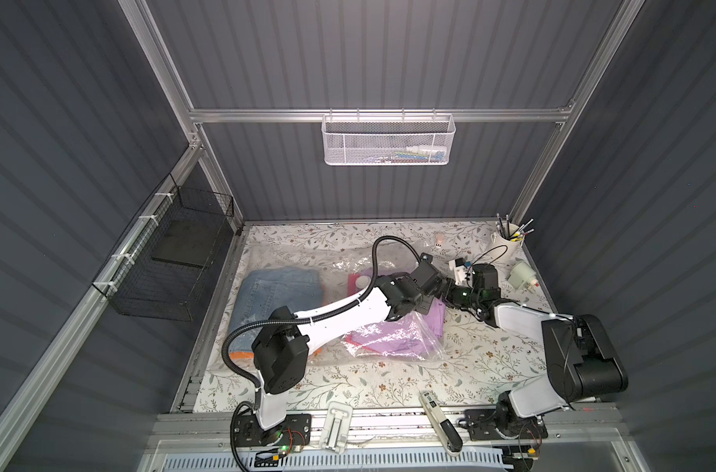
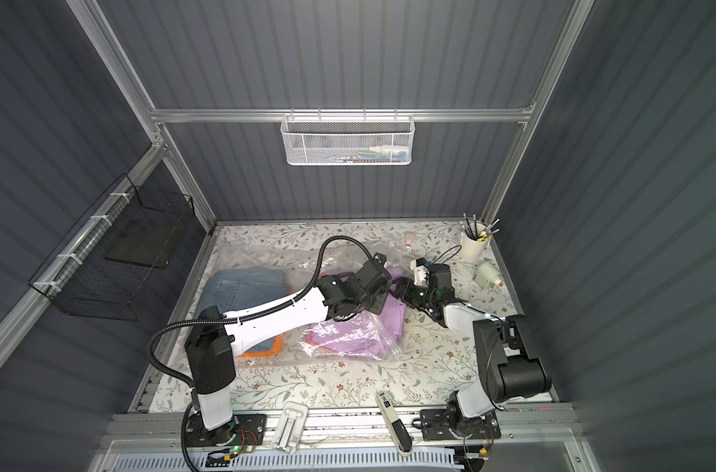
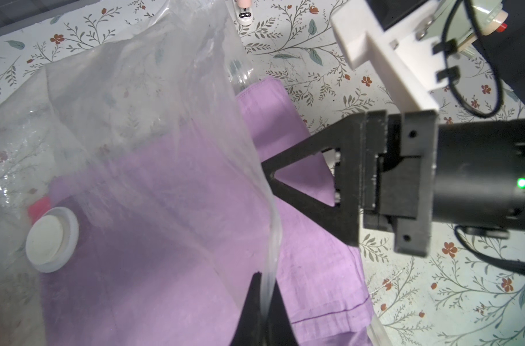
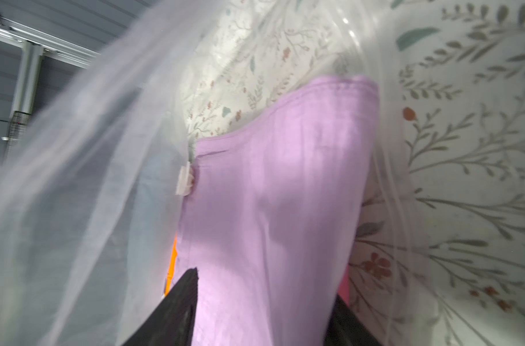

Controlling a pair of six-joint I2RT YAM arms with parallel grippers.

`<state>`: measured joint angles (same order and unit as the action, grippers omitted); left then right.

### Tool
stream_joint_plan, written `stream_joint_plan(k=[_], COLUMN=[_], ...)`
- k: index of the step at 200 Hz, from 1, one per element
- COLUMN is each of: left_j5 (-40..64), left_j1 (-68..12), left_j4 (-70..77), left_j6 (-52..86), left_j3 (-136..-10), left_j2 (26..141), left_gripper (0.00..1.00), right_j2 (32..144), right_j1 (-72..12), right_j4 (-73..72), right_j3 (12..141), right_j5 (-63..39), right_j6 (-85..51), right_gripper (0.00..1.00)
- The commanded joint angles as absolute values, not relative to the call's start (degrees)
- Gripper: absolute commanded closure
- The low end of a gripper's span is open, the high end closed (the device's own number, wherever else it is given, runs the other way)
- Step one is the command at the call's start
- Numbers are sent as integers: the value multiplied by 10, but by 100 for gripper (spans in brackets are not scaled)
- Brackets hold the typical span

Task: Take the trousers out of the vacuum bag
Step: Take out the trousers from the vacuum bag.

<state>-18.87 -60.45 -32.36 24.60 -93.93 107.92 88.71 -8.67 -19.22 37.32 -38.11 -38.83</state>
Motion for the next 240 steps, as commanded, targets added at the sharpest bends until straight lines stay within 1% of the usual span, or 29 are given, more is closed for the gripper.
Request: stream_joint_plan(k=[1, 33, 56, 66, 90, 99, 117, 156, 181, 240], left_j5=[-184, -184, -184, -184, -185, -185, -189, -192, -193, -198], left_j1=[-610, -610, -611, -611, -612, -612, -612, -612, -612, -612], left_j4=[-335, -335, -335, -335, -335, -335, -335, -332, -331, -330], left_j6=[240, 240, 240, 239, 239, 239, 240, 242, 243, 243], left_j3=[-956, -958, -959, -959, -959, -958, -956, -948, -946, -940], left_j2=[1088, 1088, 1091, 1091, 1091, 1090, 1089, 1086, 1086, 1082], left_gripper=[100, 100, 100, 100, 100, 100, 100, 100, 100, 100], right_j2=[906, 917, 923, 924, 913, 903, 878, 804, 775, 759], right_j1=[-91, -101, -105, -105, -105, -105, -105, -102, -98, -85], right_j4=[-182, -192, -197, -201, -203, -199, -184, -136, -110, -84], right_j3=[377, 376, 382, 384, 389, 393, 403, 431, 445, 445], right_j5=[-387, -402, -410, -414, -423, -426, -434, -432, -432, -421], right_j6=[-380, -382, -385, -387, -393, -395, -396, -391, -390, -389], right_gripper=[43, 47, 55, 61, 81, 86, 92, 93, 94, 94])
